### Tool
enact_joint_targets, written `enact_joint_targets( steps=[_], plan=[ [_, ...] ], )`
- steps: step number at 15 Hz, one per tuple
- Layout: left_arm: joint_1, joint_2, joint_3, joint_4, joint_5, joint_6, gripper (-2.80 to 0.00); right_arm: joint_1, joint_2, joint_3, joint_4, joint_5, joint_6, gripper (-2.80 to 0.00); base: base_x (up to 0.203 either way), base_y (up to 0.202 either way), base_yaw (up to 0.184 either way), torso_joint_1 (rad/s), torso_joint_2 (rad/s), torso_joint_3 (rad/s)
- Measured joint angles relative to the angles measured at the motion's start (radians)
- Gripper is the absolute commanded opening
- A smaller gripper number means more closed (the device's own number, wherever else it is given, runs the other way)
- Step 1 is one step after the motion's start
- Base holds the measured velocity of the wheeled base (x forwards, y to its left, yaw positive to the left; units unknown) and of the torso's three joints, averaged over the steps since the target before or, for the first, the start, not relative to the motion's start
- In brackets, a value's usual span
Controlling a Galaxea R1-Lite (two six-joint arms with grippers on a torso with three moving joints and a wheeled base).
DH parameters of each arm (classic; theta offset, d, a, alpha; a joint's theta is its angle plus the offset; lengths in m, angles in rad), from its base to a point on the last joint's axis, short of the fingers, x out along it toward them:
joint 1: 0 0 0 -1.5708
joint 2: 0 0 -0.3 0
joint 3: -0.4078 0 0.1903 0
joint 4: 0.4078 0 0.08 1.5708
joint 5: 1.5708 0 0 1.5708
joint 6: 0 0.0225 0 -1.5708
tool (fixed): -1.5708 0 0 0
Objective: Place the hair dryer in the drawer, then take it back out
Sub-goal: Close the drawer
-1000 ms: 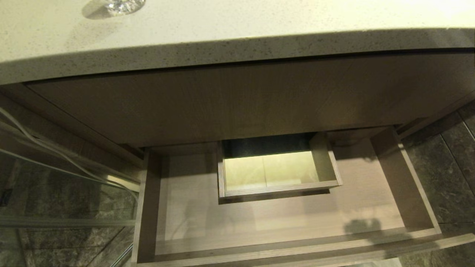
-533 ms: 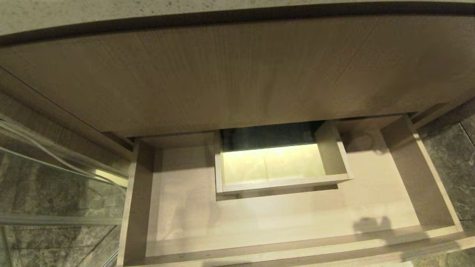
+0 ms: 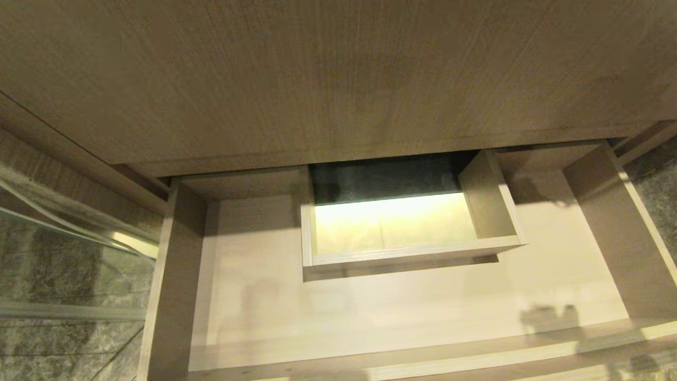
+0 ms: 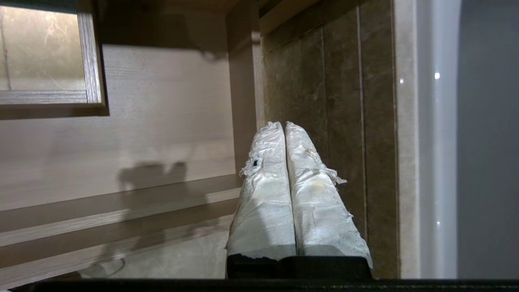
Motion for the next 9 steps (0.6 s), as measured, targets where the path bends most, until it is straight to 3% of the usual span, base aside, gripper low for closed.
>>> enact_joint_targets(
  steps=[4, 9],
  plan=[
    [-0.001, 0.0, 0.0, -0.001, 0.0, 0.0, -2.8, 0.001, 0.011, 0.023, 0.097, -0.001, 0.001, -2.8, 0.0, 0.0, 0.0, -0.033, 0.09, 0.048],
    [0.0, 0.0, 0.0, -0.001, 0.0, 0.0, -2.8, 0.0, 0.126, 0.054, 0.467, -0.006, 0.031, -2.8, 0.0, 0.0, 0.0, 0.0, 0.0, 0.0]
  ],
)
